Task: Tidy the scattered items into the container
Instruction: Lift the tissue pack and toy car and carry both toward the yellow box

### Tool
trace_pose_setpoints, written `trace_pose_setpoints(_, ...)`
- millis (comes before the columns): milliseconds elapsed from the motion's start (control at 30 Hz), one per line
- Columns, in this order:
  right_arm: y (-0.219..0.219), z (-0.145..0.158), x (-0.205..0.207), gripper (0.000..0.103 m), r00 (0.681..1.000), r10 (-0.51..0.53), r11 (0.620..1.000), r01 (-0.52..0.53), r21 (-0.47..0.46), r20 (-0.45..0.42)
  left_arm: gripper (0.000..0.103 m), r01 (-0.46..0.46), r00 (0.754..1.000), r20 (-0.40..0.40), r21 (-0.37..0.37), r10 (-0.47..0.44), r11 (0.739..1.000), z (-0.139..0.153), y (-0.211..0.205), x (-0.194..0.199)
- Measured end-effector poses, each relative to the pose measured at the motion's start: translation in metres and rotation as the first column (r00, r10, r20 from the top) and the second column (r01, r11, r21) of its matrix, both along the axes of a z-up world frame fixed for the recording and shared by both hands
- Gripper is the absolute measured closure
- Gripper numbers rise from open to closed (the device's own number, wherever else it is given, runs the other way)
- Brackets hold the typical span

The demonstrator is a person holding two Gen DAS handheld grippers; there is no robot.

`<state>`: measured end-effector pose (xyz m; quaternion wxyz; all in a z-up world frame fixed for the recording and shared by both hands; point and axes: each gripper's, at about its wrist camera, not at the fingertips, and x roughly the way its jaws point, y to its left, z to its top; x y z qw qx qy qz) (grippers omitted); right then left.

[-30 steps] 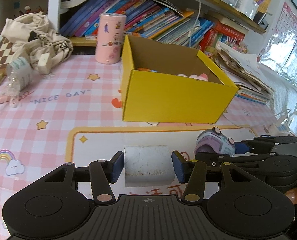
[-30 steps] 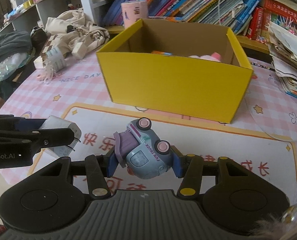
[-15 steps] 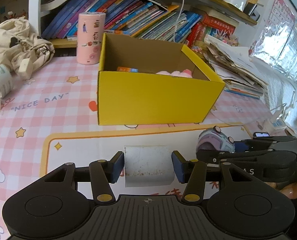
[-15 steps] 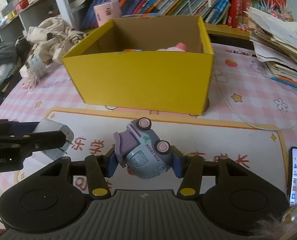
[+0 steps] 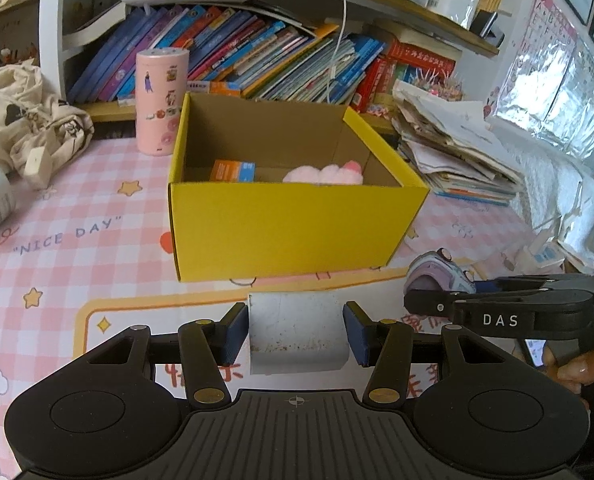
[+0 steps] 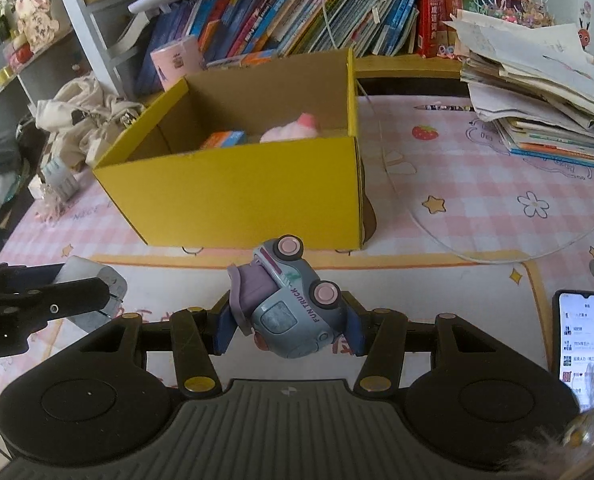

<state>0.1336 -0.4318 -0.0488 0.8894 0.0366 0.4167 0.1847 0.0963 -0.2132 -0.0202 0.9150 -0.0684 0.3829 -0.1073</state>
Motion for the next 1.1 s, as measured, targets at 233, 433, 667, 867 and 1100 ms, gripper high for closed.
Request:
trace_pose_setpoints(233,0.003,0.017,0.004,0.053,0.997,0.018,1.0,-0.018,-0.001,0.078,0.053,0.001,0.999,0.037,-0.046,0.001,0.999,0.018,-0.001,0.008)
trace_pose_setpoints(433,0.003,0.037,0.012,0.053,0.988,0.027,1.0,-0.028,0.007,0.151,0.053,0.031,0.996,0.087,-0.045,-0.027,0.998,0.034,-0.008,0.015)
trace_pose_setpoints(667,0.006,0.062,0.024,0.053,0.97,0.035,0.999,-0.04,0.014,0.239,0.053,0.032,0.988,0.153,-0.045,-0.025,0.998,0.056,-0.005,0.026)
trace_pose_setpoints(867,0.009,0.081,0.042,0.053,0.954,0.04,0.999,-0.047,0.015,0.297,0.053,0.033,0.975,0.222,-0.034,-0.024,0.999,0.075,0.0,0.043)
trace_pose_setpoints(1100,0.018,0.094,0.067,0.053,0.936,0.048,0.998,-0.055,0.011,0.349,0.053,0.008,0.971,0.239,-0.032,0.0,0.999,0.074,0.004,0.071)
